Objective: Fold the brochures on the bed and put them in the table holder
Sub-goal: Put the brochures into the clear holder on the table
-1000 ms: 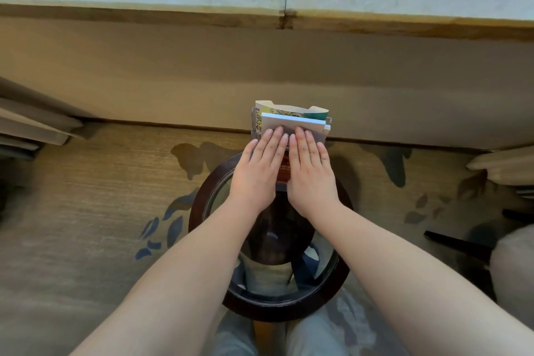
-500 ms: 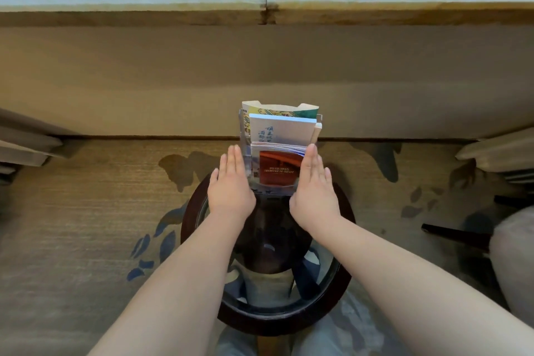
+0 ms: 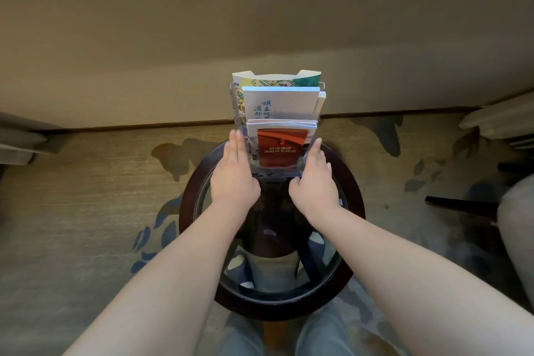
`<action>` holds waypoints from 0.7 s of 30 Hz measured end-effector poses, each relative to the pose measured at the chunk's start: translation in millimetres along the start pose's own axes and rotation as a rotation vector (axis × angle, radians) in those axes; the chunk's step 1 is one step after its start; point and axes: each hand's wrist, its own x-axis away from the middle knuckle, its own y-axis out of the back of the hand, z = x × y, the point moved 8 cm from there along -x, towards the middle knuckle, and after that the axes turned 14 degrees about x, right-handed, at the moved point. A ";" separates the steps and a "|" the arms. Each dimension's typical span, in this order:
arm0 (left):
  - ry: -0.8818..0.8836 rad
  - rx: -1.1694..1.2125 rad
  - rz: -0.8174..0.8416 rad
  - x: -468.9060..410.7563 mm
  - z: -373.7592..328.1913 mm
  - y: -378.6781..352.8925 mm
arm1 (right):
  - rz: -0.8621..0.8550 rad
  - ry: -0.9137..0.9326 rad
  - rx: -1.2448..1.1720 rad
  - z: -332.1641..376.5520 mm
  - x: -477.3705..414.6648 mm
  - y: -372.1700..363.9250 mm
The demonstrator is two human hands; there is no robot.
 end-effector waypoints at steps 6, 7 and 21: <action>0.011 0.003 0.002 4.6 -4.0 -5.2 | 0.002 0.033 0.099 -7.9 -2.9 9.4; 0.014 -0.004 0.003 5.3 -2.6 -5.8 | 0.011 0.041 0.123 -9.5 -3.9 10.2; -0.023 -0.409 0.160 2.4 -33.6 39.6 | 0.195 0.198 0.446 13.4 8.2 62.8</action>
